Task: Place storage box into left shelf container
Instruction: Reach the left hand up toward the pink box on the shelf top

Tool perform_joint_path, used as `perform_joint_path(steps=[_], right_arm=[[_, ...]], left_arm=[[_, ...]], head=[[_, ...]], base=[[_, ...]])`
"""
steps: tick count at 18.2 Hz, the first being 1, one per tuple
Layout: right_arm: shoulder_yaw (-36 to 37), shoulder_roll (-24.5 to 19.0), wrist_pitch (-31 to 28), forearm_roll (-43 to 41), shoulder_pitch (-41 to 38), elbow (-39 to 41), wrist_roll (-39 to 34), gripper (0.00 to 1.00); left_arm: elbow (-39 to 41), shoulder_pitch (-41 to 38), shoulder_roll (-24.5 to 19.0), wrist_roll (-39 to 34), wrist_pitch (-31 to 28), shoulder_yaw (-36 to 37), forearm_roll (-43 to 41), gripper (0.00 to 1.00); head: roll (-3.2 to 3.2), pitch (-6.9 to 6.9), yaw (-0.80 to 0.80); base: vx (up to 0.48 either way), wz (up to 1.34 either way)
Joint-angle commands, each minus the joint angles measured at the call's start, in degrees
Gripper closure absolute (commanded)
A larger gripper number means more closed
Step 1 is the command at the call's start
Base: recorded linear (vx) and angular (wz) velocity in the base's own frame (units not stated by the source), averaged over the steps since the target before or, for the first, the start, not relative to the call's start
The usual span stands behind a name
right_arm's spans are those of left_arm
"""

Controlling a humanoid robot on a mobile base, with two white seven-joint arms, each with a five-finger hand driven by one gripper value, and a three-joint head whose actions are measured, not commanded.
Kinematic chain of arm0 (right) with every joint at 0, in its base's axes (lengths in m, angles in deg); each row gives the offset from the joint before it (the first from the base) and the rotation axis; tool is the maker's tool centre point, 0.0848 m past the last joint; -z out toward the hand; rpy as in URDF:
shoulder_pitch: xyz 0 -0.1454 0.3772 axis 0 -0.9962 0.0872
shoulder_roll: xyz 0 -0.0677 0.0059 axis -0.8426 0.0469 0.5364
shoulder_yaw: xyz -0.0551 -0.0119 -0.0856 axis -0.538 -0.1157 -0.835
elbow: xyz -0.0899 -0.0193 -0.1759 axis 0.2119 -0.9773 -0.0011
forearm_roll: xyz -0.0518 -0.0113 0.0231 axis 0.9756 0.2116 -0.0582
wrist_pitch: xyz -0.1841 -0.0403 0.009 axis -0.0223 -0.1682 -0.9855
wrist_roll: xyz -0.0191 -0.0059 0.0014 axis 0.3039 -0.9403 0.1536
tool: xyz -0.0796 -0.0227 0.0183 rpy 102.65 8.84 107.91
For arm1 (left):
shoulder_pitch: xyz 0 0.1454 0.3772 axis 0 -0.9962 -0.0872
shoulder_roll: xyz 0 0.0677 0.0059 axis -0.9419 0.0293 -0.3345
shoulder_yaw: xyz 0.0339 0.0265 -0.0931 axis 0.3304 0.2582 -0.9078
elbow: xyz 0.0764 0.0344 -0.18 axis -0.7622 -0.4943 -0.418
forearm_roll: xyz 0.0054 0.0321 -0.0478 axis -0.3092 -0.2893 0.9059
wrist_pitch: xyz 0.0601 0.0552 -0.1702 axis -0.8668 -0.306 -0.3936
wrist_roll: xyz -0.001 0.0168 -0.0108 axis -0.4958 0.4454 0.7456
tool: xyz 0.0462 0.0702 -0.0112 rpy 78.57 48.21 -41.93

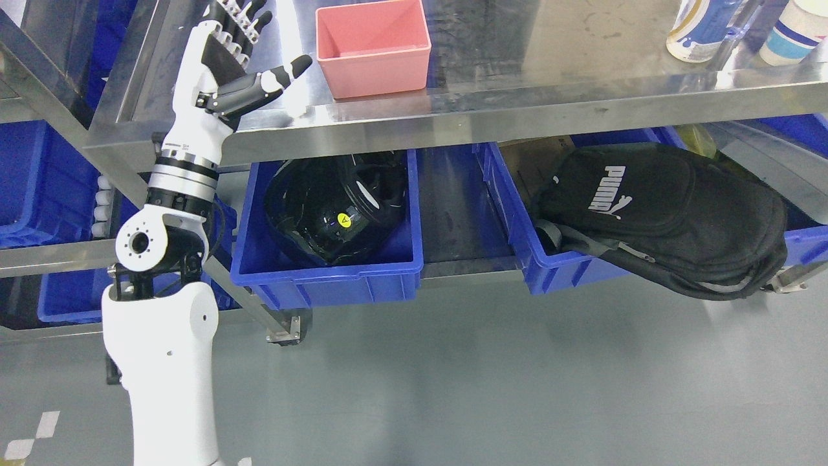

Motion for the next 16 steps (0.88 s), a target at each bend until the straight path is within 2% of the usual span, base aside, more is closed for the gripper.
perform_joint_path(steps=[1, 3, 5, 9, 11, 16], right_arm=[[0.0, 1.0, 0.0, 0.0, 1.1, 1.0, 0.0, 0.01], [0.0, 1.0, 0.0, 0.0, 1.1, 1.0, 0.0, 0.01], [0.0, 1.0, 0.0, 0.0, 1.1, 1.0, 0.0, 0.01], [0.0, 1.0, 0.0, 0.0, 1.1, 1.0, 0.0, 0.01], [0.0, 1.0, 0.0, 0.0, 1.1, 1.0, 0.0, 0.01], [0.0, 1.0, 0.0, 0.0, 1.1, 1.0, 0.0, 0.01]], left_arm=[[1.8, -1.5, -3.4, 0.2, -0.1, -6.6, -0.3, 0.0], [1.2, -0.3, -3.6, 1.6, -0.1, -5.0, -0.4, 0.0], [-1.0, 4.7, -5.0, 6.5, -0.5, -3.2, -1.8, 0.0], [-13.1, 19.3, -13.5, 29.7, -0.5, 1.6, -13.4, 0.0], [-17.8, 23.7, -14.2, 37.7, -0.5, 3.8, -18.7, 0.0], [-23.1, 30.1, -15.5, 45.1, -0.5, 8.7, -27.6, 0.01]], head=[[0.0, 0.0, 0.0], [0.0, 0.0, 0.0], [0.0, 0.0, 0.0], [0.0, 0.0, 0.0], [0.0, -0.01, 0.0], [0.0, -0.01, 0.0]], base=[[0.0, 0.0], [0.0, 0.0], [0.0, 0.0], [0.0, 0.0], [0.0, 0.0], [0.0, 0.0]])
